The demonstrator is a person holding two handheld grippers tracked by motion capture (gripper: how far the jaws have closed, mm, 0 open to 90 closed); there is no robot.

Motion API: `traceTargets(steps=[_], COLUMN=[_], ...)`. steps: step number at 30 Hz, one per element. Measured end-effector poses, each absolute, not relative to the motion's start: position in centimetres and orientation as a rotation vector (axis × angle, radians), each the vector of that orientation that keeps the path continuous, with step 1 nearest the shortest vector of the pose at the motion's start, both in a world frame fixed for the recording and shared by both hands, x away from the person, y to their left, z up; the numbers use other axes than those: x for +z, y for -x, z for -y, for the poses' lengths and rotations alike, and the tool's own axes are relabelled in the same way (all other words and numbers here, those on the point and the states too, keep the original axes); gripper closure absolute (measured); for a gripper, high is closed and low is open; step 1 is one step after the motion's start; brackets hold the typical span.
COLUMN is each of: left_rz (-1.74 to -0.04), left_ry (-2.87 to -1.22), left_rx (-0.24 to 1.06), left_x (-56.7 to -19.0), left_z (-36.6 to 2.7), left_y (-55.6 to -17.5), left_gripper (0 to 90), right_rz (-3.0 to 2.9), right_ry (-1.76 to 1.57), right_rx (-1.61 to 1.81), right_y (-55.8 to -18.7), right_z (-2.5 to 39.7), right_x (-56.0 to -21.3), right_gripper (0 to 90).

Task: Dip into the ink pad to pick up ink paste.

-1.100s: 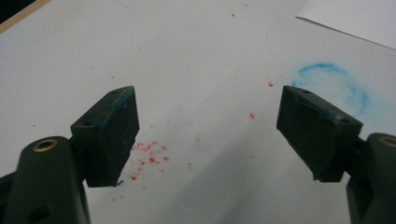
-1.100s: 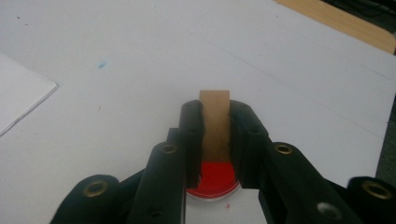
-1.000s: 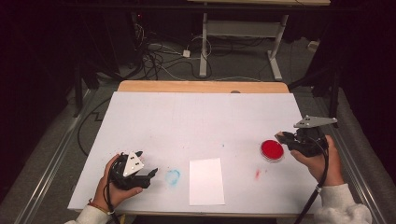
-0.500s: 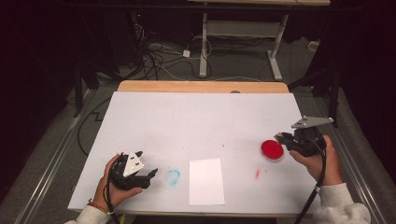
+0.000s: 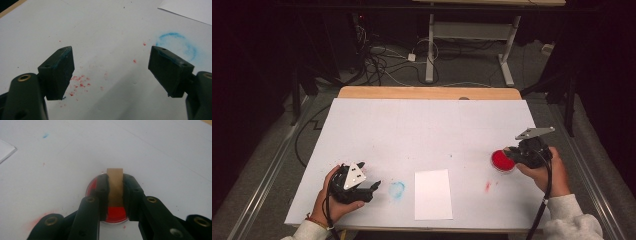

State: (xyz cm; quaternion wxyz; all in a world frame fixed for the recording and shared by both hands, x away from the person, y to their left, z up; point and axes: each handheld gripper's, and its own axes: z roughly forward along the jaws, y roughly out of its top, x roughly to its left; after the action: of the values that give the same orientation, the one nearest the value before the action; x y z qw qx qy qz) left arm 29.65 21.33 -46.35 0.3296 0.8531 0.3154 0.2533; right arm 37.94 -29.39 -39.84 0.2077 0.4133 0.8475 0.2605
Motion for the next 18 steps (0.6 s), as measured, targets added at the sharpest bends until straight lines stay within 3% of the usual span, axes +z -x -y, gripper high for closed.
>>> traceTargets(steps=[18], left_rz=[-0.825], left_ry=[-2.238], left_rx=[0.662], left_x=[-46.3], left_z=[-21.4], left_y=[-29.6], left_gripper=[20.6], right_rz=[-2.431], right_ry=[-1.193], right_rx=[0.640], right_y=[-39.0], right_z=[29.3], right_x=[-41.9], right_gripper=[76.4])
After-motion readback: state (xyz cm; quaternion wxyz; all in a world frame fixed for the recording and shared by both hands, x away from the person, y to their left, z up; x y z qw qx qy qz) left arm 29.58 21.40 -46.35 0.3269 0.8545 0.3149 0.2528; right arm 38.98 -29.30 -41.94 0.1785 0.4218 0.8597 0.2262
